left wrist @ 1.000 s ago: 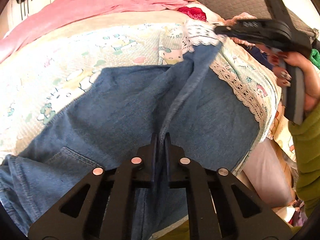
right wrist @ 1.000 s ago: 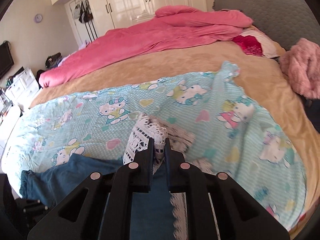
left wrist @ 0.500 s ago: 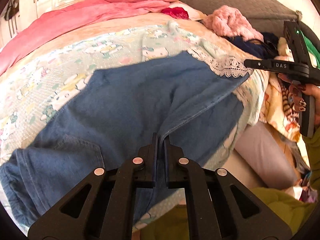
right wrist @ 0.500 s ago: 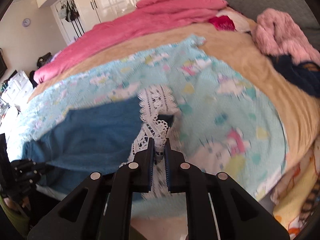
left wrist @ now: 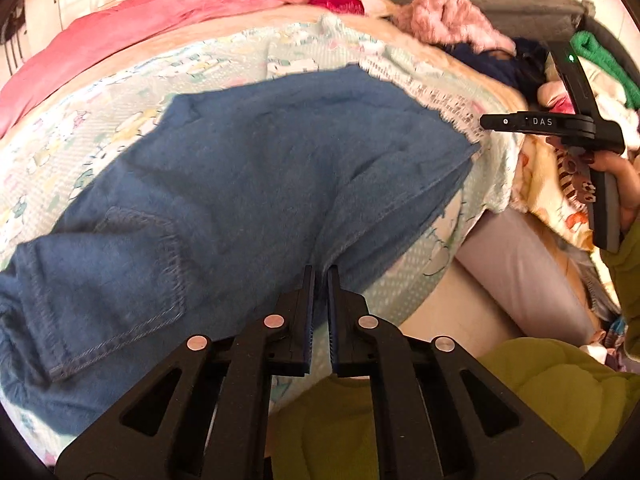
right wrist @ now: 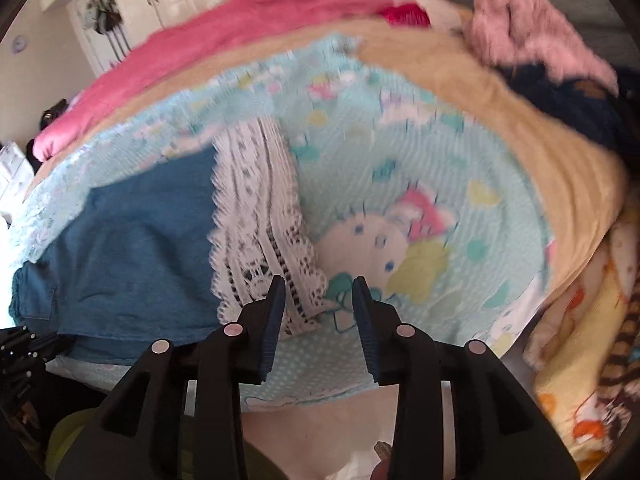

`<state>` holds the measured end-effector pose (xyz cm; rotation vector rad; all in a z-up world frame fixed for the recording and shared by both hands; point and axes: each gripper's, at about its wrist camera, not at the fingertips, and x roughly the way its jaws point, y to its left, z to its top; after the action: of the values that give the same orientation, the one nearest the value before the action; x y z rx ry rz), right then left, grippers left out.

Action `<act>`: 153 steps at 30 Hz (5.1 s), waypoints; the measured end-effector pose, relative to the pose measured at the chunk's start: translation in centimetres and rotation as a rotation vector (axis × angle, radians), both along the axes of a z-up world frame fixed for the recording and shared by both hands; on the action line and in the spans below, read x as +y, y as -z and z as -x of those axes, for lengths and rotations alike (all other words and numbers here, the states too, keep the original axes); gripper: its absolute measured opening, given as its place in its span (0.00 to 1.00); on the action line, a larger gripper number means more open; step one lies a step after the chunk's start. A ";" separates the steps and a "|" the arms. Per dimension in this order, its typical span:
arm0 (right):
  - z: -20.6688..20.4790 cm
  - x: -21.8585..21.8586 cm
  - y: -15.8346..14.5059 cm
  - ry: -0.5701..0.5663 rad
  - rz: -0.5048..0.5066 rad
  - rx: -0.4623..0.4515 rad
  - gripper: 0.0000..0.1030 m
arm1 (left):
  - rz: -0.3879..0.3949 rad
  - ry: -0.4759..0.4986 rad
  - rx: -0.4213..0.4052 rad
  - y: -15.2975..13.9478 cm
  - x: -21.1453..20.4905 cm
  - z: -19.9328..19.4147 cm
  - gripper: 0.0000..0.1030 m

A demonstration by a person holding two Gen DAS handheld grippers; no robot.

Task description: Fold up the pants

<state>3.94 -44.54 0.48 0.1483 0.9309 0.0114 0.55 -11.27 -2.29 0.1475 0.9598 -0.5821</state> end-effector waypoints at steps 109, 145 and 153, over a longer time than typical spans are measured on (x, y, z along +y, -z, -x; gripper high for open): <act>-5.7 1.6 -0.1 -0.234 0.107 -0.064 0.56 | -0.300 -0.554 -0.109 -2.0 9.7 -7.0 0.79; -1.9 10.9 0.0 -0.421 0.085 -0.120 0.66 | -0.263 -0.365 -0.124 -0.7 2.9 -3.2 0.89; -2.1 7.9 3.2 -0.307 0.202 0.011 0.68 | -0.296 -0.363 -0.006 2.6 5.3 -3.2 0.92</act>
<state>6.03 -36.59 -2.68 -0.1823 0.9531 0.2004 3.71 -6.02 -4.86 0.2328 1.0339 -0.1042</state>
